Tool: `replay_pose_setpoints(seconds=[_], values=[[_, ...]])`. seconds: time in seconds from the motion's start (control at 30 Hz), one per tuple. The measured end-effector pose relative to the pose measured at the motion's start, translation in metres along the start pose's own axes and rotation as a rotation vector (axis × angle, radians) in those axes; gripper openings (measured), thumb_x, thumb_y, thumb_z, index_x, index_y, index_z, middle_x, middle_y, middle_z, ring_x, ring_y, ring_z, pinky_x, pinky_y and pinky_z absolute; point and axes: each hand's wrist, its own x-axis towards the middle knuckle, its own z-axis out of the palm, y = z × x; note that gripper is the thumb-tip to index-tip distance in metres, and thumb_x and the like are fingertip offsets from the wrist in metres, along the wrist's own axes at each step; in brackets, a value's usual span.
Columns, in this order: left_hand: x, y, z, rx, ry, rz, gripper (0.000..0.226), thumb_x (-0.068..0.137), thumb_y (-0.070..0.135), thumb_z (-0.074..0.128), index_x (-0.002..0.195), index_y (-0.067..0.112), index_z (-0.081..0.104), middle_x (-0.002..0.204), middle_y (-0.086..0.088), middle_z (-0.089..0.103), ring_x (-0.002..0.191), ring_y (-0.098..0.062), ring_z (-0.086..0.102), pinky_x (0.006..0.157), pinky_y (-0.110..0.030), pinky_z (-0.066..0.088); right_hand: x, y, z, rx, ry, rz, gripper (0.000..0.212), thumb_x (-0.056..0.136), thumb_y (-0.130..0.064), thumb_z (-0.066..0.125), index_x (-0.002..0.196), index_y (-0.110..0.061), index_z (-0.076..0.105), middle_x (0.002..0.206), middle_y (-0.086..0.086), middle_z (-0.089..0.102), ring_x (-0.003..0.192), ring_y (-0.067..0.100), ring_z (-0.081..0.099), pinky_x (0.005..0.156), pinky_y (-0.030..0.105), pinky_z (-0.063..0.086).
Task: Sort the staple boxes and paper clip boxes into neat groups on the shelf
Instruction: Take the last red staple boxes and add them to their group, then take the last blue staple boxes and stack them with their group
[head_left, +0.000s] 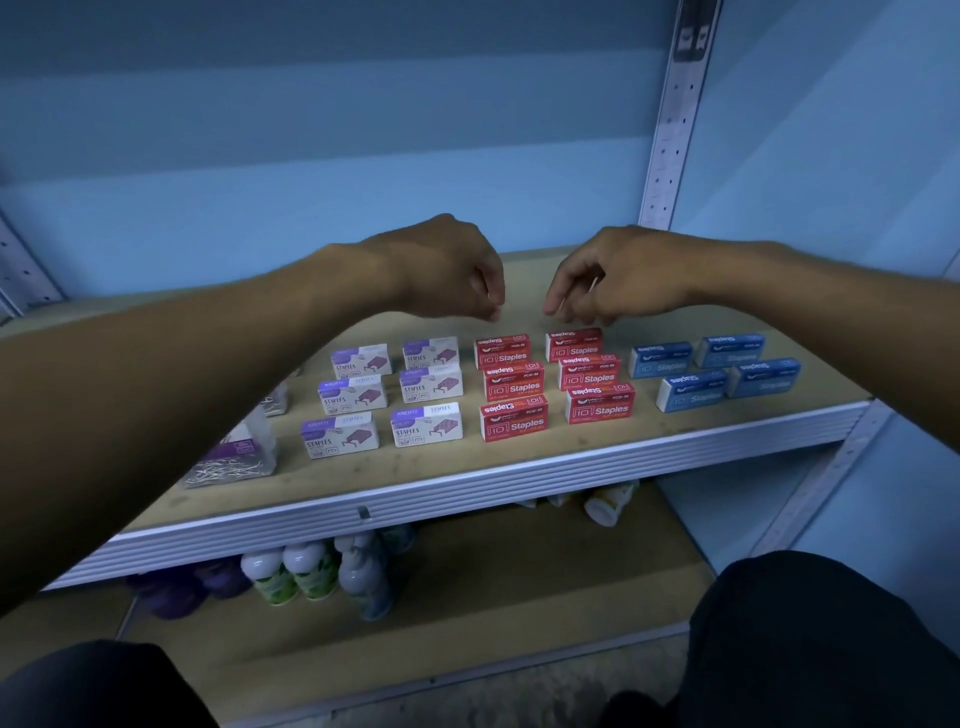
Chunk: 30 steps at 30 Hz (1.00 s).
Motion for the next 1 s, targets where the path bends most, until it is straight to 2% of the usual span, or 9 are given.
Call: replay_pose_setpoints(seconds=[0.13,0.27,0.33,0.4,0.47,0.6,0.73,1.0], values=[[-0.002,-0.020,-0.008,0.060,0.027,-0.032,0.019,0.085,0.039,0.070,0.102,0.031,0.072,0.101,0.015,0.070,0.083,-0.002,0.059,0.065,-0.020,0.039,0.009,-0.008,0.000,-0.001,0.026,0.008,0.020,0.091,-0.021,0.065,0.099,-0.035,0.077,0.097,-0.011,0.075,0.089,0.009,0.073,0.081,0.031,0.061],[-0.003,-0.043,-0.013,0.101,0.044,-0.056,0.031,0.085,0.036,0.072,0.114,0.024,0.068,0.115,0.007,0.068,0.091,-0.007,0.056,0.077,-0.024,0.042,0.021,-0.018,0.001,-0.049,0.067,0.012,0.022,0.090,-0.025,0.061,0.102,-0.037,0.075,0.101,-0.011,0.073,0.084,0.014,0.072,0.083,0.030,0.058],[-0.002,-0.053,-0.014,0.098,0.040,-0.087,0.035,0.085,0.035,0.073,0.118,0.023,0.066,0.120,0.005,0.066,0.095,-0.007,0.054,0.082,-0.026,0.043,0.028,-0.022,0.002,-0.081,0.079,0.009,0.021,0.091,-0.028,0.061,0.106,-0.036,0.074,0.104,-0.011,0.071,0.086,0.015,0.071,0.084,0.029,0.054],[0.001,-0.061,-0.014,0.094,0.029,-0.126,0.039,0.084,0.033,0.074,0.120,0.023,0.065,0.122,0.004,0.064,0.099,-0.010,0.055,0.083,-0.026,0.042,0.036,-0.025,0.004,-0.118,0.087,0.004,0.023,0.092,-0.029,0.062,0.111,-0.035,0.072,0.109,-0.010,0.068,0.098,0.014,0.066,0.083,0.027,0.049],[0.004,-0.069,-0.013,0.096,0.024,-0.160,0.042,0.083,0.032,0.075,0.122,0.024,0.063,0.124,0.004,0.063,0.105,-0.014,0.058,0.085,-0.028,0.044,0.045,-0.026,0.006,-0.142,0.092,0.003,0.025,0.093,-0.029,0.061,0.116,-0.033,0.070,0.114,-0.008,0.066,0.107,0.014,0.060,0.089,0.028,0.047],[0.015,-0.081,-0.006,0.128,-0.007,-0.200,0.047,0.084,0.033,0.074,0.127,0.022,0.060,0.129,0.002,0.061,0.111,-0.018,0.058,0.089,-0.031,0.044,0.064,-0.027,0.014,-0.184,0.075,0.001,0.032,0.093,-0.030,0.063,0.125,-0.030,0.065,0.121,-0.003,0.063,0.113,0.017,0.057,0.098,0.032,0.046],[0.029,-0.093,0.004,0.135,-0.034,-0.220,0.051,0.084,0.034,0.074,0.130,0.019,0.058,0.131,0.000,0.060,0.113,-0.020,0.056,0.088,-0.030,0.042,0.082,-0.026,0.024,-0.212,0.054,-0.023,0.043,0.092,-0.040,0.067,0.133,-0.028,0.058,0.127,-0.002,0.062,0.117,0.018,0.057,0.102,0.034,0.045],[0.053,-0.118,0.024,0.172,-0.064,-0.274,0.058,0.085,0.036,0.072,0.137,0.019,0.052,0.139,-0.002,0.055,0.124,-0.024,0.051,0.099,-0.036,0.041,0.117,-0.026,0.037,-0.228,0.042,-0.048,0.055,0.088,-0.045,0.071,0.138,-0.033,0.053,0.128,-0.002,0.060,0.114,0.017,0.055,0.091,0.031,0.044]])
